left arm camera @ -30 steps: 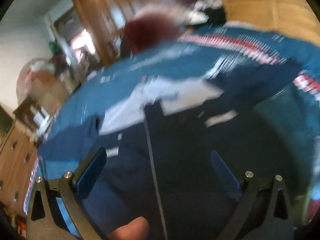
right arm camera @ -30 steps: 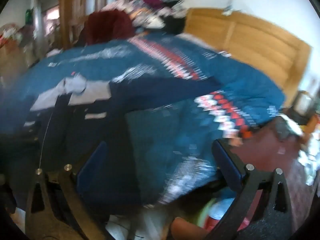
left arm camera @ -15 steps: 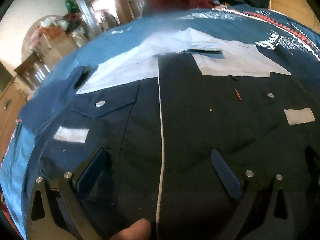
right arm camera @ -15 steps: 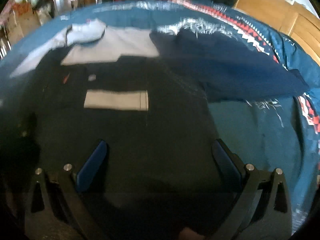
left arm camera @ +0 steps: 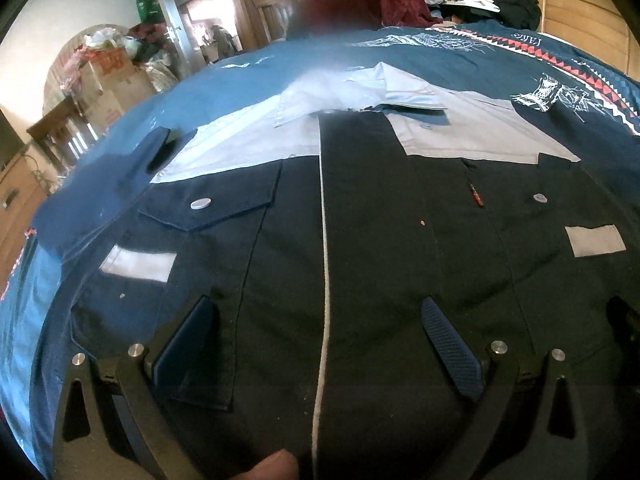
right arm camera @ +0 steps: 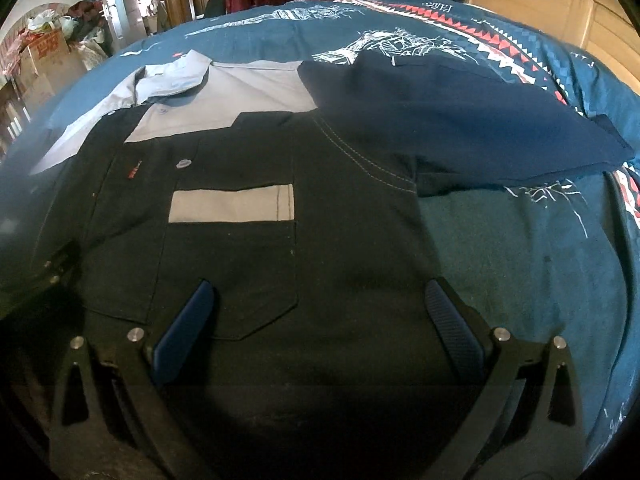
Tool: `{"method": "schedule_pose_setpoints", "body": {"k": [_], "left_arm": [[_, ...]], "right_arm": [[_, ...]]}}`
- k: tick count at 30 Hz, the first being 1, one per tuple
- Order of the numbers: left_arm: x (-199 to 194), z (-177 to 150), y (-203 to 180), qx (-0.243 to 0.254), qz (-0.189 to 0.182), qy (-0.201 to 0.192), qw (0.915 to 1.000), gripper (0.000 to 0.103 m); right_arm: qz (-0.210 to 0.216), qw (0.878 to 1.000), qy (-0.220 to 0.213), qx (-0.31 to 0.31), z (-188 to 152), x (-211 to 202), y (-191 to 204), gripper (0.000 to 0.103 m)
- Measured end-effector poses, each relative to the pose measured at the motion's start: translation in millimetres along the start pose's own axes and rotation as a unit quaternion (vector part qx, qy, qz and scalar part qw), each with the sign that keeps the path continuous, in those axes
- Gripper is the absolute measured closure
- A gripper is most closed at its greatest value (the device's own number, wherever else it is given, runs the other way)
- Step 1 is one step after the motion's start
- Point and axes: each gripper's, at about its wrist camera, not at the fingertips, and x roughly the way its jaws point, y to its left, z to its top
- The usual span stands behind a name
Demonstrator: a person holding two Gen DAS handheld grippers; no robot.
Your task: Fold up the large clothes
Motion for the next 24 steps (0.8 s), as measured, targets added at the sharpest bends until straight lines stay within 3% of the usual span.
{"method": "schedule_pose_setpoints", "body": {"k": [24], "left_arm": [[4, -3, 1, -0.009, -0.005, -0.007, 0.9999, 0.0]], "right_arm": [[0.005, 1.0, 0.004, 0.003, 4, 8, 1, 0.0]]}}
